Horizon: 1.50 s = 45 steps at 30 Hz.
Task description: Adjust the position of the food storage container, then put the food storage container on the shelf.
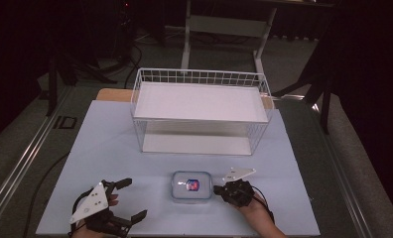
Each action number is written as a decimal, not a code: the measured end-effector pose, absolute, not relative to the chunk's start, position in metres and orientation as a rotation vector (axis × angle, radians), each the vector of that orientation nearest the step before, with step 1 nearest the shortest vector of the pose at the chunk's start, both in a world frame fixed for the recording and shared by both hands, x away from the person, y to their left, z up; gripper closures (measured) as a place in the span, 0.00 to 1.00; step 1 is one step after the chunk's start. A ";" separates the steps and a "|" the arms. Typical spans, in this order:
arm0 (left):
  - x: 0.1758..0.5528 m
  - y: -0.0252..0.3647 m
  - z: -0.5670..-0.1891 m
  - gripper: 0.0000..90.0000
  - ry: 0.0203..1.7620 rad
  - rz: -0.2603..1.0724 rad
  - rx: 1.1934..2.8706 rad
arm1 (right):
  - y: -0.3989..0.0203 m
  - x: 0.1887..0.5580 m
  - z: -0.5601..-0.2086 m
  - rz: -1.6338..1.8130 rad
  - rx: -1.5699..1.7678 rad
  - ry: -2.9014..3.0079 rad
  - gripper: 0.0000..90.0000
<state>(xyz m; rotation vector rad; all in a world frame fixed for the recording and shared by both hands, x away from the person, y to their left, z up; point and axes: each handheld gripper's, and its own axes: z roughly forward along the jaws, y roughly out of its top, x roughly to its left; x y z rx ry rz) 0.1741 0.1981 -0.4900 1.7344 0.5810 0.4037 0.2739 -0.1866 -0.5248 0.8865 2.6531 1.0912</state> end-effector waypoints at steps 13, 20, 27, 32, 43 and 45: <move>0.175 0.197 -0.492 0.02 0.578 0.393 1.750 | -0.170 0.278 -0.526 1.096 0.839 2.661 1.00; 0.175 0.197 -0.491 0.02 0.580 0.391 1.745 | -0.187 0.273 -0.517 1.125 0.877 2.568 0.98; 0.175 0.195 -0.492 0.02 0.579 0.381 1.760 | -0.200 0.260 -0.498 1.244 0.866 2.493 0.67; 0.175 0.192 -0.490 0.02 0.583 0.357 1.753 | -0.203 0.251 -0.487 1.336 0.846 2.414 0.29; 0.188 0.177 -0.467 0.02 0.636 0.292 1.807 | -0.202 0.239 -0.469 1.446 0.751 2.305 0.22; 0.193 0.173 -0.463 0.02 0.657 0.267 1.819 | -0.201 0.240 -0.467 1.491 0.761 2.331 0.23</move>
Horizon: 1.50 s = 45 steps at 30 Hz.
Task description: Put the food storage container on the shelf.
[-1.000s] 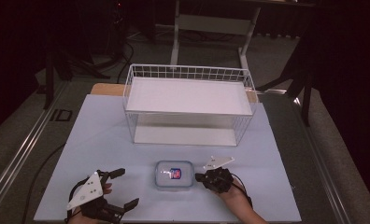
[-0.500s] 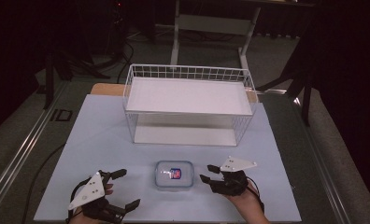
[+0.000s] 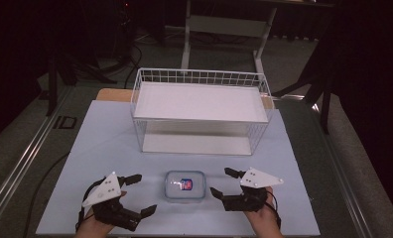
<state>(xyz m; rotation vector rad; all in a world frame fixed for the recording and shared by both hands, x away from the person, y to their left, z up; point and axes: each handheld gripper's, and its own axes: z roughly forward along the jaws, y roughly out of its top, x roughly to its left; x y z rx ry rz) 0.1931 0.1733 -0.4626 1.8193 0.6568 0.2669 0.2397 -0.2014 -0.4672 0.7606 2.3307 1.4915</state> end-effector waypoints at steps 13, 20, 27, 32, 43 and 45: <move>0.233 0.153 -0.466 0.02 0.940 0.001 1.840 | -0.188 0.257 -0.463 1.475 1.067 2.410 0.13; 0.254 0.149 -0.494 0.02 1.144 -0.184 1.841 | -0.179 0.271 -0.483 1.459 1.369 2.499 0.15; 0.270 0.147 -0.518 0.06 1.307 -0.342 1.754 | -0.176 0.285 -0.502 1.473 1.606 2.533 0.21; 0.277 0.142 -0.527 0.08 1.346 -0.394 1.724 | -0.174 0.293 -0.513 1.456 1.714 2.557 0.25; 0.280 0.136 -0.537 0.33 1.343 -0.480 1.712 | -0.177 0.298 -0.528 1.576 1.888 2.588 0.38; 0.281 0.137 -0.538 0.38 1.351 -0.467 1.713 | -0.178 0.298 -0.525 1.578 1.886 2.587 0.43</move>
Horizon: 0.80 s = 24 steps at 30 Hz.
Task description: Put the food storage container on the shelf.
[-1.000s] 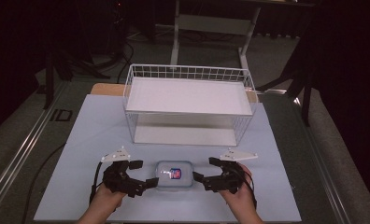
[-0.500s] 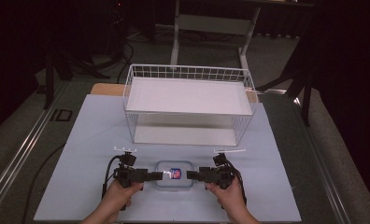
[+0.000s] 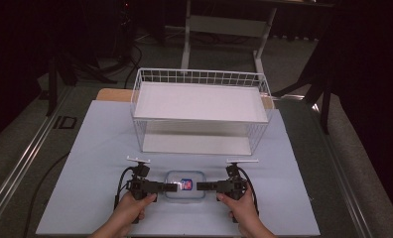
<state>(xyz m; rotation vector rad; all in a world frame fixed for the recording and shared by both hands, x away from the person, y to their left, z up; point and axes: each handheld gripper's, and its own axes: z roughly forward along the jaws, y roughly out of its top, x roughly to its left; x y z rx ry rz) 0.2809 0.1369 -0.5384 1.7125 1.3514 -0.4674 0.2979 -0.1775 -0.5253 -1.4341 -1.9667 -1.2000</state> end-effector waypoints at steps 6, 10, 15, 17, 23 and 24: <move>0.281 0.140 -0.540 0.40 1.343 -0.491 1.703 | -0.177 0.296 -0.522 -1.153 -1.448 -2.049 0.57; 0.280 0.140 -0.540 0.41 1.343 -0.485 1.702 | -0.173 0.295 -0.520 -1.119 -1.464 -2.072 0.55; 0.276 0.141 -0.535 0.47 1.322 -0.453 1.740 | -0.172 0.294 -0.518 -1.112 -1.504 -2.045 0.60; 0.275 0.140 -0.534 0.47 1.322 -0.442 1.747 | -0.173 0.293 -0.517 -1.115 -1.512 -2.039 0.61; 0.269 0.138 -0.526 0.51 1.327 -0.401 1.772 | -0.175 0.287 -0.515 -1.134 -1.531 -2.016 0.67; 0.268 0.137 -0.525 0.51 1.324 -0.389 1.779 | -0.175 0.286 -0.514 -1.140 -1.533 -2.021 0.68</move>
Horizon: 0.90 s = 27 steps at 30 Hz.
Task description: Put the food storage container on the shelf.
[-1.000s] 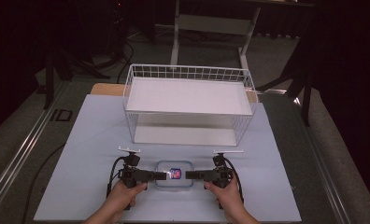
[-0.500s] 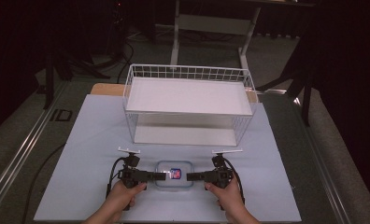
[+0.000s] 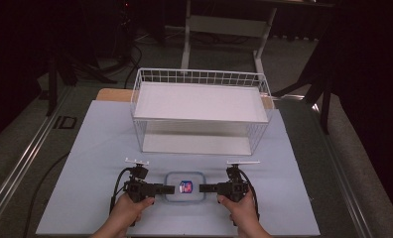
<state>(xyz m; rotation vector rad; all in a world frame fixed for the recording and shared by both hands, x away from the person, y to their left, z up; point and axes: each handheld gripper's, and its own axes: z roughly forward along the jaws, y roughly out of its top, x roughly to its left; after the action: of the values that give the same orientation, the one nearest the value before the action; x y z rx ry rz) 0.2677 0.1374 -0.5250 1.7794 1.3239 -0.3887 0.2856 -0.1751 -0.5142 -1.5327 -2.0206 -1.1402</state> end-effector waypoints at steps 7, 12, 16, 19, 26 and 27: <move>0.260 0.136 -0.519 0.54 1.329 -0.347 1.795 | -0.175 0.276 -0.509 -1.185 -1.537 -2.087 0.74; 0.259 0.136 -0.518 0.55 1.323 -0.338 1.806 | -0.175 0.275 -0.508 -1.185 -1.525 -2.100 0.74; 0.257 0.136 -0.517 0.56 1.327 -0.329 1.808 | -0.174 0.274 -0.507 -1.193 -1.523 -2.117 0.74; 0.258 0.136 -0.516 0.57 1.336 -0.337 1.801 | -0.173 0.272 -0.505 -1.188 -1.521 -2.140 0.74; 0.265 0.138 -0.509 0.60 1.329 -0.328 1.781 | -0.174 0.276 -0.506 -1.224 -1.522 -2.141 0.75; 0.267 0.138 -0.508 0.60 1.325 -0.320 1.788 | -0.174 0.277 -0.506 -1.231 -1.525 -2.143 0.75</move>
<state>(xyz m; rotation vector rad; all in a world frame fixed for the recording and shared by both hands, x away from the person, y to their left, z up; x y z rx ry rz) 0.2666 0.1380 -0.5084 1.7881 1.3245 -0.3205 0.2768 -0.1744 -0.5059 -1.5246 -2.1428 -1.2308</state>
